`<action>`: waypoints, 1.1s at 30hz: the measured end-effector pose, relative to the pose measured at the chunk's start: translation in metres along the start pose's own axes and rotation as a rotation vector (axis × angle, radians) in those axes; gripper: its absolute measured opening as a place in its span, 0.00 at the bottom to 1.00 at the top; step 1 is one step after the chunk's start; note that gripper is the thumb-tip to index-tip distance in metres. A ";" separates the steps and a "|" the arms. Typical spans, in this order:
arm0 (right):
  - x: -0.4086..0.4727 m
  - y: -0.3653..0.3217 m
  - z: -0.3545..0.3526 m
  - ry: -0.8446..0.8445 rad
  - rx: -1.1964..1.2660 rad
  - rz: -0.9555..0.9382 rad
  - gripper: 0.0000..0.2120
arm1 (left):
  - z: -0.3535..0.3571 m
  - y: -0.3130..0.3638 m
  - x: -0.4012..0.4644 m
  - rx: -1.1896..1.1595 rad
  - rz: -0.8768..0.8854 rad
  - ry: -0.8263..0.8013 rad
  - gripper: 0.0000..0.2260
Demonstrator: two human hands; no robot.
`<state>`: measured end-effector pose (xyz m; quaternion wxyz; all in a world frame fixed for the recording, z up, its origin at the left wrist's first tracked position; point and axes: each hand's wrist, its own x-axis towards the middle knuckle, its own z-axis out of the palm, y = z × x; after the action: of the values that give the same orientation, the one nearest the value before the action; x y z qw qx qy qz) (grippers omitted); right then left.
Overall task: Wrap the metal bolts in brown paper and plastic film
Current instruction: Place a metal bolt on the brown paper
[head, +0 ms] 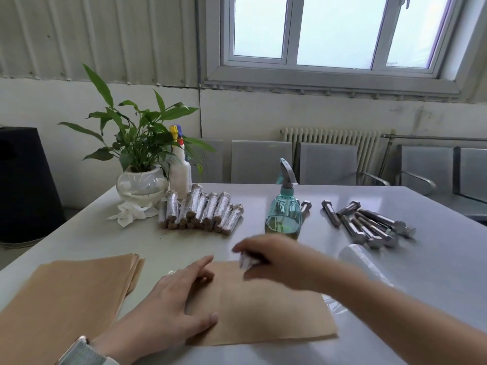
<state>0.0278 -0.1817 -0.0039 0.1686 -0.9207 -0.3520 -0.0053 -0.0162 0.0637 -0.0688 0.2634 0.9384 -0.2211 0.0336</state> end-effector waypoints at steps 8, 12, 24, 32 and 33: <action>-0.002 0.007 0.059 -0.016 -0.125 -0.198 0.26 | 0.002 -0.004 0.000 -0.013 -0.051 -0.019 0.45; -0.009 0.007 0.062 0.070 -0.116 -0.164 0.26 | 0.002 -0.006 0.000 -0.015 -0.033 -0.038 0.44; -0.015 0.014 0.061 0.152 -0.001 -0.055 0.14 | 0.001 -0.005 0.000 -0.034 -0.029 -0.024 0.42; -0.015 0.014 0.051 0.210 0.033 0.009 0.14 | 0.001 -0.007 0.001 -0.031 -0.039 -0.040 0.43; -0.012 0.018 0.041 0.355 0.119 0.065 0.12 | 0.001 -0.008 0.001 -0.027 -0.035 -0.042 0.43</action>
<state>0.0258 -0.1889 -0.0494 0.2824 -0.9046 -0.2862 -0.1414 -0.0116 0.0687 -0.0730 0.2718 0.9390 -0.2104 0.0061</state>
